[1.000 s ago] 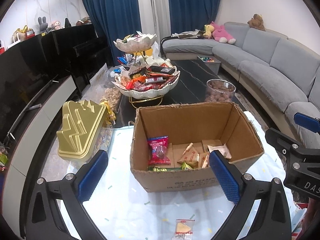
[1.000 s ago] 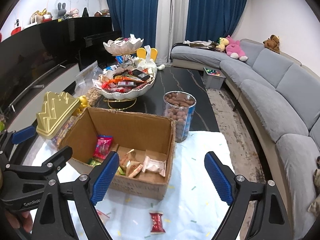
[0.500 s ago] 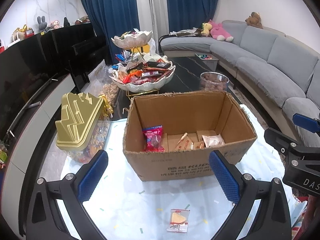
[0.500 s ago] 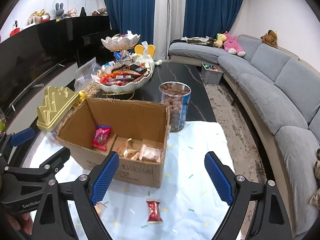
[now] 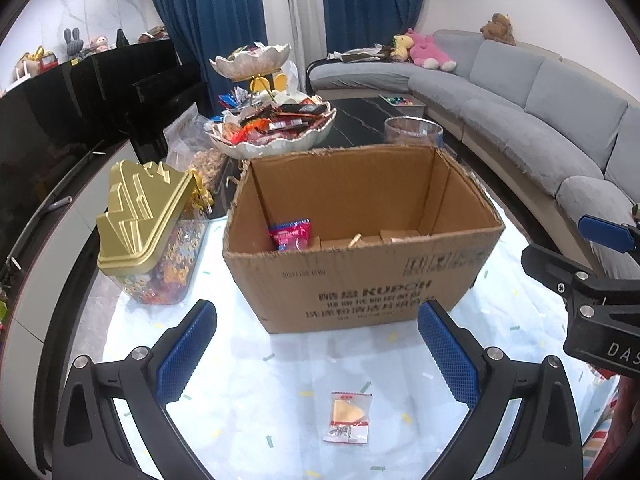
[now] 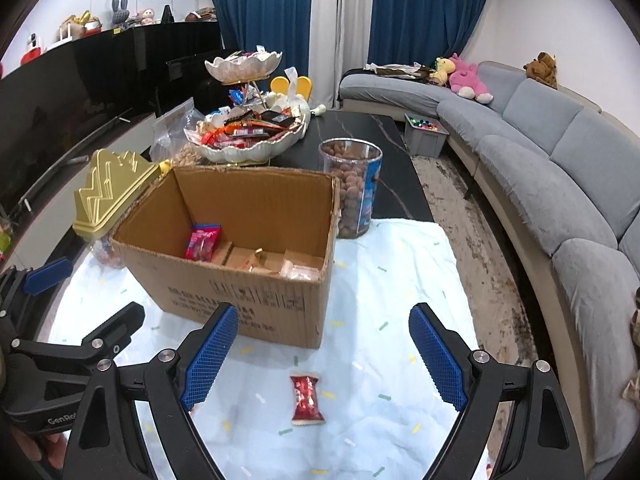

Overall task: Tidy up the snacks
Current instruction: 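Withdraw both tools from the box toward the cheese-cake pack and red candy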

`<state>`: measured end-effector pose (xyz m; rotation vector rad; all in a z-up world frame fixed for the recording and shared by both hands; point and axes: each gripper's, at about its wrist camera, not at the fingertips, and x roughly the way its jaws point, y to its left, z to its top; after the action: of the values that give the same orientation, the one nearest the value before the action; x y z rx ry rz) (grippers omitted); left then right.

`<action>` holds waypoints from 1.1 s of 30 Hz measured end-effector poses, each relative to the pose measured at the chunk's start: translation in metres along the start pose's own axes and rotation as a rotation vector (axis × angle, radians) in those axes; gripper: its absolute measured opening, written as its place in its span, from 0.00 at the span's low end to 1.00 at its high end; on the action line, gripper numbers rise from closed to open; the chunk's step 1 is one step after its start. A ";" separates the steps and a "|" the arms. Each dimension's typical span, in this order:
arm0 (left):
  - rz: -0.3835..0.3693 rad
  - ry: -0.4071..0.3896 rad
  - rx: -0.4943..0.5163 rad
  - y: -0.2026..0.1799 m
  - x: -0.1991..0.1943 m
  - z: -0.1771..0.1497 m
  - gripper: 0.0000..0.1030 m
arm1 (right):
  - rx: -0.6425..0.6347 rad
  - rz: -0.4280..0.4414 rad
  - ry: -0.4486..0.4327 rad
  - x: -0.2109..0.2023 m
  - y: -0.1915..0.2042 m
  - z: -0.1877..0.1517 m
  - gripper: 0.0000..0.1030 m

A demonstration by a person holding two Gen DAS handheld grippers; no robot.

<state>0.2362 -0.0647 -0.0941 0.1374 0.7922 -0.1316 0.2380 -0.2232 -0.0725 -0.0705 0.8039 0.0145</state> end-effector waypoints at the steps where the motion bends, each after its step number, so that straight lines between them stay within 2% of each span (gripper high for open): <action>1: -0.004 0.003 0.001 0.000 0.001 -0.002 0.99 | -0.001 0.000 0.003 0.001 0.000 -0.002 0.85; 16: -0.028 0.039 0.024 -0.007 0.015 -0.038 0.99 | -0.021 0.016 0.043 0.013 0.007 -0.031 0.85; 20: -0.035 0.038 0.035 -0.010 0.018 -0.045 0.95 | -0.023 0.021 0.050 0.016 0.008 -0.038 0.85; 33: -0.072 0.037 0.036 -0.016 0.033 -0.077 0.95 | -0.060 0.037 0.049 0.027 0.016 -0.065 0.85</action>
<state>0.2029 -0.0692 -0.1728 0.1455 0.8319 -0.2115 0.2092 -0.2119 -0.1376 -0.1136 0.8541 0.0719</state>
